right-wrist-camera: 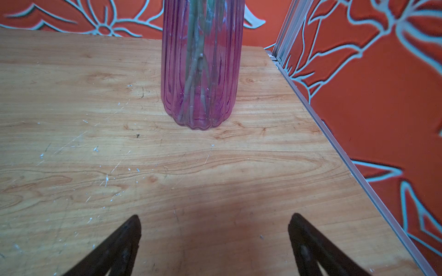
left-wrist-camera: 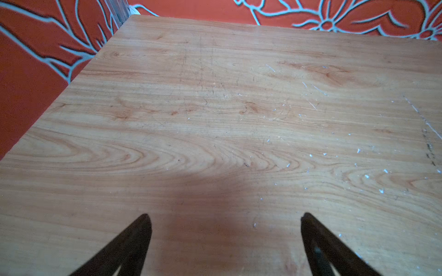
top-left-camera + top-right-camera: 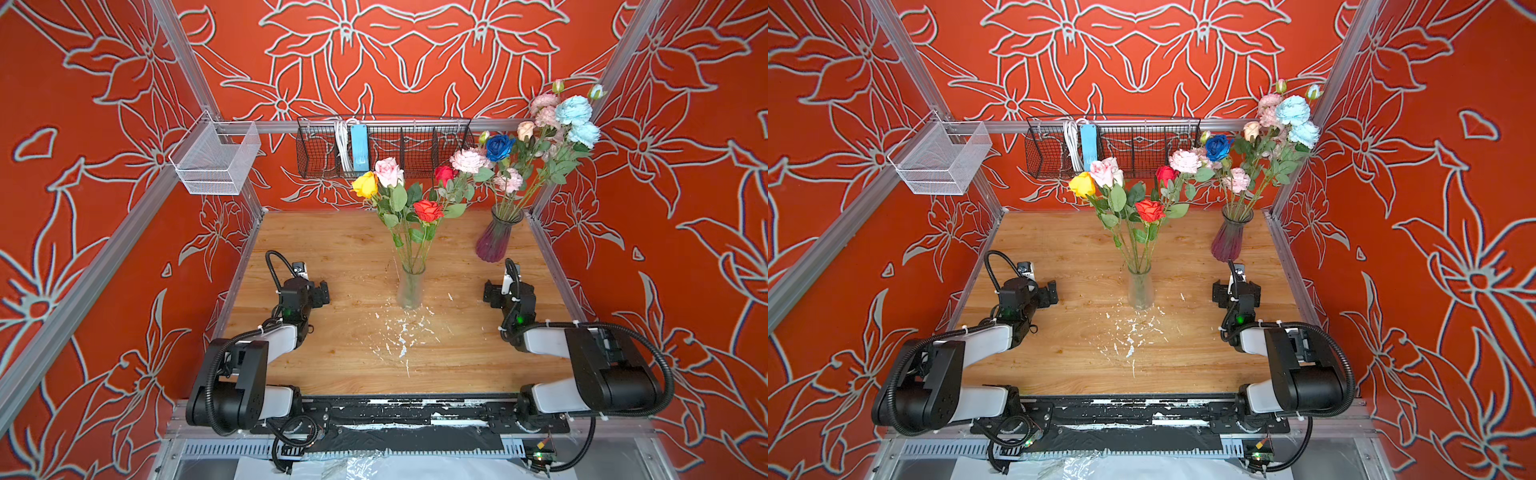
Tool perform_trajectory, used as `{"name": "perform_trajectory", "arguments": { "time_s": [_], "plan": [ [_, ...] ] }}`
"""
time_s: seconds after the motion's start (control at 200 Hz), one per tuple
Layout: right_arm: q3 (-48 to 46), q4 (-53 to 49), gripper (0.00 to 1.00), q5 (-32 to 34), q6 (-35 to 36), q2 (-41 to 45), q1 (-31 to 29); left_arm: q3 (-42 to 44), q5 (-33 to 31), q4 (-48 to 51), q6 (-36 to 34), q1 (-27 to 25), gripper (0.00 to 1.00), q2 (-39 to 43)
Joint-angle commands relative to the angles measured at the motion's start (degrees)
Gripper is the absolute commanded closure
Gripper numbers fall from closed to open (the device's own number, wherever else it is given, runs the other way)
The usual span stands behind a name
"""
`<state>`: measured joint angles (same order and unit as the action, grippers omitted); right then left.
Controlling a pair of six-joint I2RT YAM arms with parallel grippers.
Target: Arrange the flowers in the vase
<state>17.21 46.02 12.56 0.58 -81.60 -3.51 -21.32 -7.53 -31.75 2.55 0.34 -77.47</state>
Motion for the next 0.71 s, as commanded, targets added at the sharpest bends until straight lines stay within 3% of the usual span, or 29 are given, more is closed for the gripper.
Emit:
{"name": "perform_trajectory", "arguments": {
  "time_s": [0.0, 0.701],
  "plan": [
    [1.0, 0.1, 0.03, -0.5, -0.7, 0.5, -0.3, -0.8, 0.7, 0.4, -0.6, 0.1, 0.03, 0.0],
    [1.1, 0.0, 0.03, -0.5, -0.8, 0.5, -0.3, -0.9, 1.1, 0.7, -0.6, 0.4, 0.03, -0.1]
  ]
}}
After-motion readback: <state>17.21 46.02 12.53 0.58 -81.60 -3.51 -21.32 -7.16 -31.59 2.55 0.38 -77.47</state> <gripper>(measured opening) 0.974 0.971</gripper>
